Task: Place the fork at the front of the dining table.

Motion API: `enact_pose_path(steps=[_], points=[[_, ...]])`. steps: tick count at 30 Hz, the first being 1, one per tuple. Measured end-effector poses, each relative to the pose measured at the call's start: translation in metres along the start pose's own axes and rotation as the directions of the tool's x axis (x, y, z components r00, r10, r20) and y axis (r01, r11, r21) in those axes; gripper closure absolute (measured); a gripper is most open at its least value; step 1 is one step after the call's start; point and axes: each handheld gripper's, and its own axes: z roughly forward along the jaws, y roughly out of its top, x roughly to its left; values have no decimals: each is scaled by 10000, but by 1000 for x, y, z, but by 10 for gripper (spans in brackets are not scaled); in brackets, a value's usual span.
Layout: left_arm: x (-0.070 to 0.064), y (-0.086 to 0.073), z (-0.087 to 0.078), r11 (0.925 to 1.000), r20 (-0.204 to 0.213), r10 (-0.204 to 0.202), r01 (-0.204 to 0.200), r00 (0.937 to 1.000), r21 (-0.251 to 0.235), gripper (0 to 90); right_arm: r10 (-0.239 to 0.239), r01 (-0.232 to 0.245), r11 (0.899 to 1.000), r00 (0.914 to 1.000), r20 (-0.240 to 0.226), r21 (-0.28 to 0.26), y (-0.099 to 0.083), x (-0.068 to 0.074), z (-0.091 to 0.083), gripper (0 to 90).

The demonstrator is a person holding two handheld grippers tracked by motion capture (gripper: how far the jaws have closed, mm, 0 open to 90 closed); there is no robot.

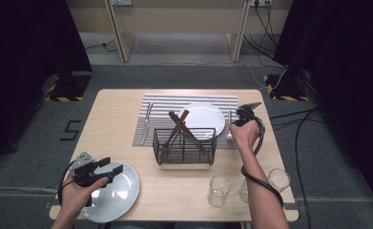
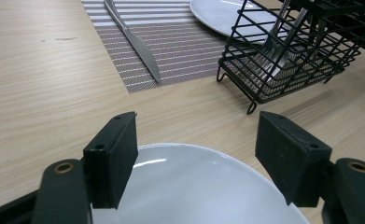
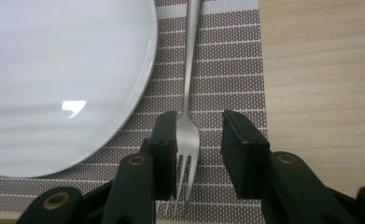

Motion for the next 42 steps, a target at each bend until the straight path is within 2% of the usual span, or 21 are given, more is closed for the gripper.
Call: enact_pose_path(steps=[25,42], points=[[-3,0,3,10000,81,66,-66,9999,62,291,0,-13,9994,9993,-370,-334,-10,-4,-26,642],[-5,0,6,9999,154,116,-118,9998,93,292,-211,192,9993,9978,-636,-311,-22,2,-44,620]])
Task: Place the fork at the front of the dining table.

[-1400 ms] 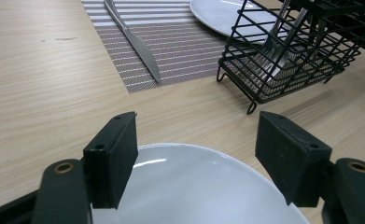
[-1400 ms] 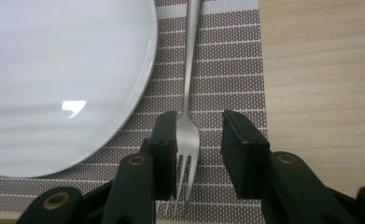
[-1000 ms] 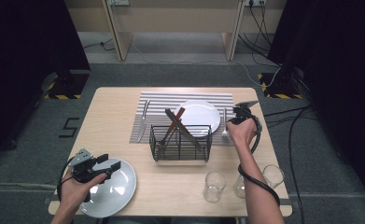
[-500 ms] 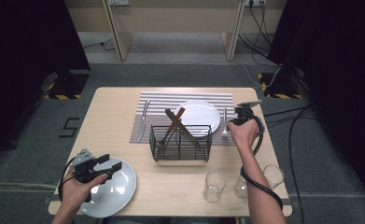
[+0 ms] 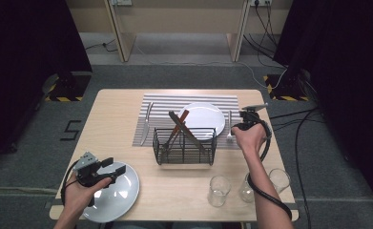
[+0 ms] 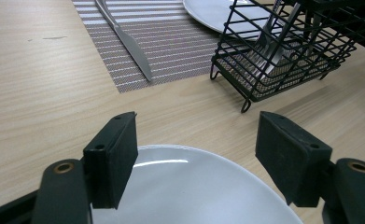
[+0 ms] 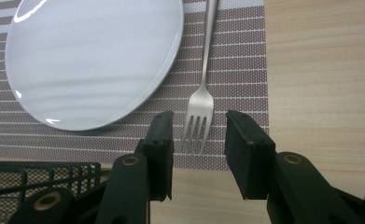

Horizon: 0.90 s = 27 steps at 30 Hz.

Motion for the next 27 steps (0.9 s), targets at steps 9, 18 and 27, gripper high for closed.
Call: enact_pose_path(steps=[9,18,27], points=[[0,0,1,10000,33,12,-12,10000,24,291,-104,105,9999,9999,-91,87,-5,2,-6,606],[-1,1,3,10000,69,27,-27,10000,44,291,-159,160,9999,9998,-104,39,-9,0,-14,601],[-3,0,3,10000,112,38,-39,9999,58,291,-171,172,9998,9998,-131,92,-11,-1,-18,599]])
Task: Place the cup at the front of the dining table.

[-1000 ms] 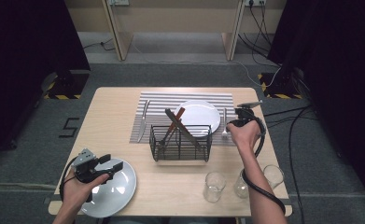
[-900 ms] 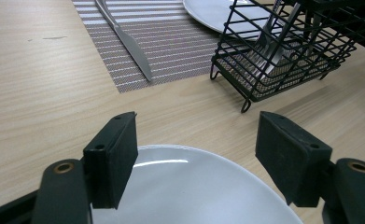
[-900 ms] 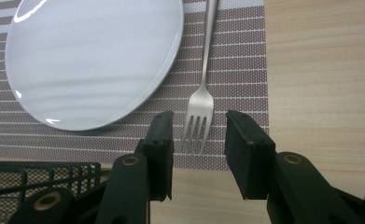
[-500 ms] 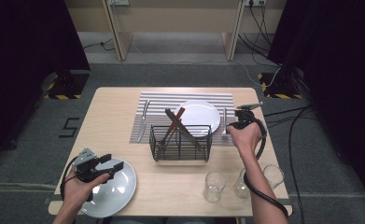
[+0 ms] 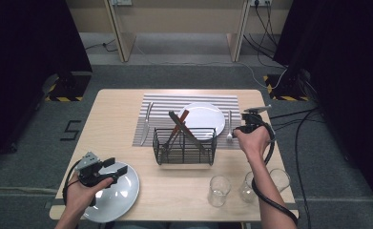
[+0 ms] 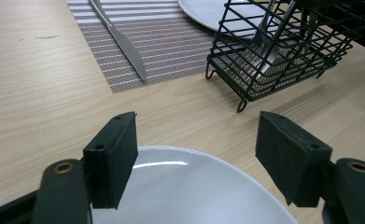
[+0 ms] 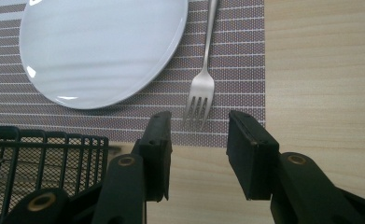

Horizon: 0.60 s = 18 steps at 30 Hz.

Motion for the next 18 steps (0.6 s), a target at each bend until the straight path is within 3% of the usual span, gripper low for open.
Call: enact_pose_path(steps=[18], points=[[1,0,-2,10000,-85,74,-74,9999,-6,291,-321,325,9993,9993,-209,201,-9,5,-7,596]])
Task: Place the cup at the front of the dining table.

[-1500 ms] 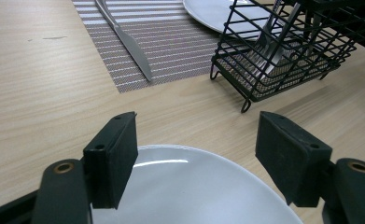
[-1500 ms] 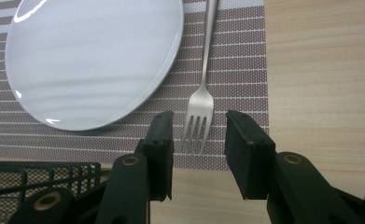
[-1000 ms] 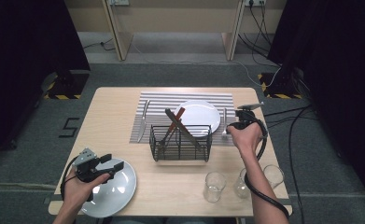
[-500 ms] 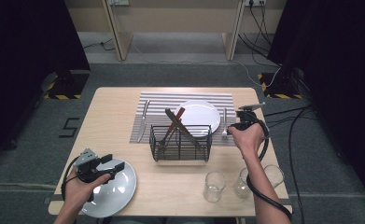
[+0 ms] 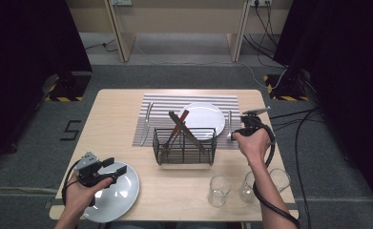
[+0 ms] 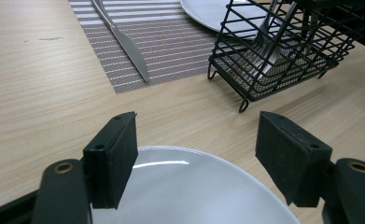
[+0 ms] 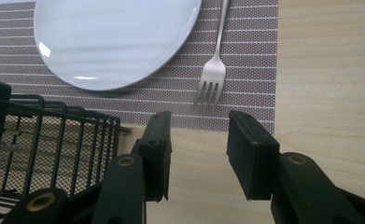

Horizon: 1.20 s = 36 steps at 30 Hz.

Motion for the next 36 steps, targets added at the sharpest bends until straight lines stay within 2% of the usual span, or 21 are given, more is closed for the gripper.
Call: enact_pose_path(steps=[9,16,28,36], points=[[0,0,0,10000,18,0,0,10000,10,291,-147,149,9999,9996,-252,66,-7,4,-5,594],[-1,1,-1,10000,-6,38,-38,10000,-31,291,-219,221,9997,9994,-261,83,-10,6,-8,594],[-2,1,-1,10000,14,55,-55,10000,-19,291,-586,591,9981,9976,-356,152,-18,12,-18,595],[-2,1,-1,10000,21,65,-65,10000,-39,291,-820,836,9962,9949,-595,242,-25,17,-24,598]])
